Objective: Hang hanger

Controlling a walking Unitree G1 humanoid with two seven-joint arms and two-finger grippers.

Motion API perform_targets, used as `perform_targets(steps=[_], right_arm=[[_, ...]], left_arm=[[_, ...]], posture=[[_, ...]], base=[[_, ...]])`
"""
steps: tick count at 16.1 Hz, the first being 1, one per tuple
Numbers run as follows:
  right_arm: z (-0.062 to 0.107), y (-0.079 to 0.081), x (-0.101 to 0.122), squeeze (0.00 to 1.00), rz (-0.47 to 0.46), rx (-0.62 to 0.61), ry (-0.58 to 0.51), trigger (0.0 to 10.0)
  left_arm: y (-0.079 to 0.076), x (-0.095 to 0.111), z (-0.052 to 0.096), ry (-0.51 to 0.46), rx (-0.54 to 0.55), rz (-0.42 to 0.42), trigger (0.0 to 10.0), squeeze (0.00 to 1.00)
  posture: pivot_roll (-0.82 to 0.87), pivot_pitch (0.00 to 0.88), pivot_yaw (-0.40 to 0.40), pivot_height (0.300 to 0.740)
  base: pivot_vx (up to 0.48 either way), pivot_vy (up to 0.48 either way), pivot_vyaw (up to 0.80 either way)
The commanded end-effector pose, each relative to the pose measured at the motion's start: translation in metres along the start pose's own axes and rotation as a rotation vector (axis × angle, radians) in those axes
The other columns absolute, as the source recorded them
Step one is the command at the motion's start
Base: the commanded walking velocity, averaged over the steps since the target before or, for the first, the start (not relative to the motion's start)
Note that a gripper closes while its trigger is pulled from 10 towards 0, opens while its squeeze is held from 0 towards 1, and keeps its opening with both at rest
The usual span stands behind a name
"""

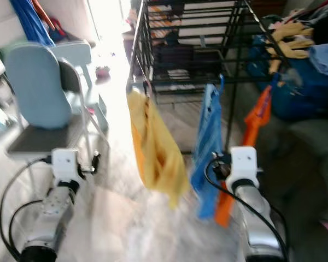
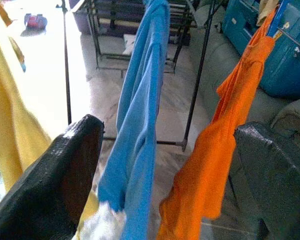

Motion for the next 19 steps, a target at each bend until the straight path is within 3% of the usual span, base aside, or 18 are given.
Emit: perform_targets(steps=[1, 5, 10, 12, 14, 19], right_arm=[[-0.006, 0.014, 0.004, 0.00, 0.007, 0.055, -0.017, 10.0], [-0.015, 0.029, 0.003, 0.00, 0.000, 0.119, -0.019, 10.0], [-0.018, 0.034, -0.001, 0.00, 0.002, 0.139, -0.032, 10.0], [-0.018, 0.028, 0.001, 0.00, -0.001, 0.090, -0.065, 10.0], [-0.008, 0.017, -0.004, 0.00, -0.028, 0.035, -0.074, 10.0], [0.029, 0.010, -0.026, 0.00, -0.070, 0.063, -0.052, 10.0]], left_arm=[[0.014, -0.004, 0.004, 0.014, 0.049, -0.011, 10.0, 0.00], [0.010, -0.002, 0.005, -0.005, 0.055, -0.036, 10.0, 0.00], [0.022, -0.005, 0.008, -0.008, 0.117, -0.078, 10.0, 0.00], [0.017, 0.000, 0.008, -0.045, 0.052, -0.034, 10.0, 0.00], [0.020, 0.003, 0.015, -0.080, 0.015, -0.033, 10.0, 0.00], [0.027, -0.029, 0.046, 0.017, -0.029, -0.057, 10.0, 0.00]], posture=[[-0.07, 0.000, 0.012, 0.740], [-0.06, 0.000, 0.016, 0.740], [-0.05, 0.000, 0.004, 0.740], [-0.06, 0.000, 0.030, 0.740], [-0.07, 0.000, 0.062, 0.740], [-0.10, 0.000, 0.078, 0.740]], base=[[-0.266, 0.000, 0.00], [0.000, 0.000, 0.00], [0.000, 0.000, 0.00], [0.000, 0.000, 0.00], [0.000, 0.000, 0.00], [0.000, 0.000, 0.00]])
Point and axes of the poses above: a point about 5 cm out from each wrist's last joint towards the gripper, its own z axis pointing back from the gripper into the wrist, its own x axis along the axis of the wrist's last joint, y = z × x, the point moved 2 cm from there along -z, pointing out of the wrist towards the gripper, and after that the axes turned 8 degrees about -z, right-handed, at the moved point
